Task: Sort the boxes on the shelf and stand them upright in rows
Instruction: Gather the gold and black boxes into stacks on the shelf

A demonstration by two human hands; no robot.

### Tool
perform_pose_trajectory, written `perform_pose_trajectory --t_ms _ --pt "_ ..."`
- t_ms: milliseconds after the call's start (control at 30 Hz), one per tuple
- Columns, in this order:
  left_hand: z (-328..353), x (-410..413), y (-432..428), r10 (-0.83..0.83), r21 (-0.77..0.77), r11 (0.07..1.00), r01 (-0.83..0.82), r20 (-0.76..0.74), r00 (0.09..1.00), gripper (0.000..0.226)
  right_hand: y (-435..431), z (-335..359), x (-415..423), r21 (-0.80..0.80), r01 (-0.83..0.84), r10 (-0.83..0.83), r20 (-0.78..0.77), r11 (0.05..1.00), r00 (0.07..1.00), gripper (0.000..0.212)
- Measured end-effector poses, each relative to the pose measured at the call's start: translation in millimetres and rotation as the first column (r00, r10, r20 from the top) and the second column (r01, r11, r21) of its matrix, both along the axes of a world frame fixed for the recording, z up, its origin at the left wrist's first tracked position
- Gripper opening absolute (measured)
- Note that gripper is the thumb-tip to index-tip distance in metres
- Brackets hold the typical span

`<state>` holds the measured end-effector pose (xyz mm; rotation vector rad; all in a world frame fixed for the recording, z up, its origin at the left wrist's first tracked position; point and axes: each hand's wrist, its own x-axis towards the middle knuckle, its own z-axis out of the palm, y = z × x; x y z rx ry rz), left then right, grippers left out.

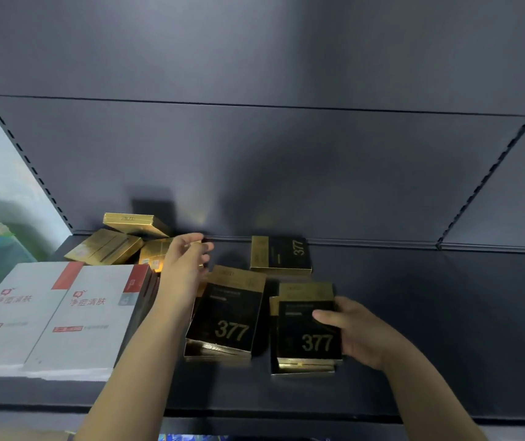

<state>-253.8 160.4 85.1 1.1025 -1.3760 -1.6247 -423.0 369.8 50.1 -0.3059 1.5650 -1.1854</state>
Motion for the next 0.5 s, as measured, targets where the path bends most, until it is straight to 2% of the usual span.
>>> perform_pose_trajectory --t_ms 33,100,167,200,267,367,433,500 --pt "-2 -1 -1 -0.010 -0.013 1.000 0.011 0.027 1.000 0.020 -2 1 3 0.041 -0.009 0.011 -0.063 0.999 0.998 0.044" --pt "-5 -4 -1 -0.034 -0.056 0.998 0.038 0.075 0.997 0.024 -6 11 8 0.199 -0.082 0.140 -0.294 0.977 0.946 0.056" --pt "-7 -5 0 -0.050 -0.090 0.994 0.061 0.125 0.991 0.024 -14 22 3 0.373 -0.074 0.285 -0.552 0.925 0.784 0.075" --pt "-8 -5 0 -0.059 -0.093 0.993 0.073 0.148 0.987 0.025 -19 27 -2 0.393 -0.034 0.301 -0.644 0.919 0.704 0.083" --pt "-8 -2 -1 -0.063 -0.065 0.995 0.074 0.150 0.987 0.025 -35 37 -11 0.335 -0.005 0.261 -0.723 0.942 0.640 0.088" --pt "-6 7 -7 -0.030 -0.020 0.999 0.033 0.160 0.987 0.024 -71 39 -22 0.266 -0.054 0.248 -0.783 0.963 0.571 0.082" --pt "-6 18 -15 0.004 0.012 1.000 -0.006 0.159 0.987 0.021 -95 31 -30 0.284 -0.094 0.291 -0.808 0.954 0.513 0.086" --pt "-6 32 -24 0.026 0.058 0.998 -0.034 0.133 0.991 0.014 -111 19 -41 0.369 -0.156 0.396 -0.780 0.916 0.485 0.100"
